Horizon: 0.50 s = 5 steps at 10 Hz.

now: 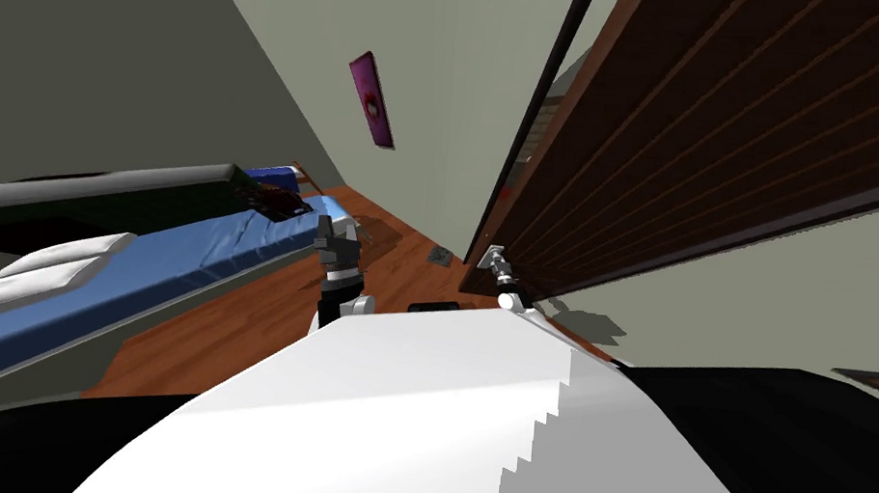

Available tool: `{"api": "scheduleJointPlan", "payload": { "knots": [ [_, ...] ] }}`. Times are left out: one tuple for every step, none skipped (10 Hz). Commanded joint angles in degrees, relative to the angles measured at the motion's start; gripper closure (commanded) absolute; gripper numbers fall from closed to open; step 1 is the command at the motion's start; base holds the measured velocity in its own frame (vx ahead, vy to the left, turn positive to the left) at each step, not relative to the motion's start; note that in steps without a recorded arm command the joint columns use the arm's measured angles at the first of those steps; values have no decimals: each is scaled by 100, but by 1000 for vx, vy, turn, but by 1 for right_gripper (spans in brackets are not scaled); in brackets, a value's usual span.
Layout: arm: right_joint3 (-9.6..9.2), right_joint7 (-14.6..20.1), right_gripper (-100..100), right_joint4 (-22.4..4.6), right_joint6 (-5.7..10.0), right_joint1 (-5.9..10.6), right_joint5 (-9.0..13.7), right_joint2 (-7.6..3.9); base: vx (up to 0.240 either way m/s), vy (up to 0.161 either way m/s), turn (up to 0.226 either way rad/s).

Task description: Pull the door open

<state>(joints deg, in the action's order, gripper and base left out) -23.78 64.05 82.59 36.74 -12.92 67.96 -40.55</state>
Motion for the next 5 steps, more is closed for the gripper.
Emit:
{"api": "scheduleJointPlan", "payload": {
  "knots": [
    [0, 0, 100, 0, 0, 0, 0, 0, -93, -25, 32],
    [-67, 73, 100, 4, 21, -21, -34, -48, -134, -46, 112],
    [-92, 111, 100, 10, 39, -24, -52, -78, -226, -82, 165],
    [-120, 153, 100, 17, 60, -28, -72, -113, -222, -70, 143],
    [-167, 224, 100, 28, 95, -34, -106, -169, -224, -74, 180]
  ]
}}
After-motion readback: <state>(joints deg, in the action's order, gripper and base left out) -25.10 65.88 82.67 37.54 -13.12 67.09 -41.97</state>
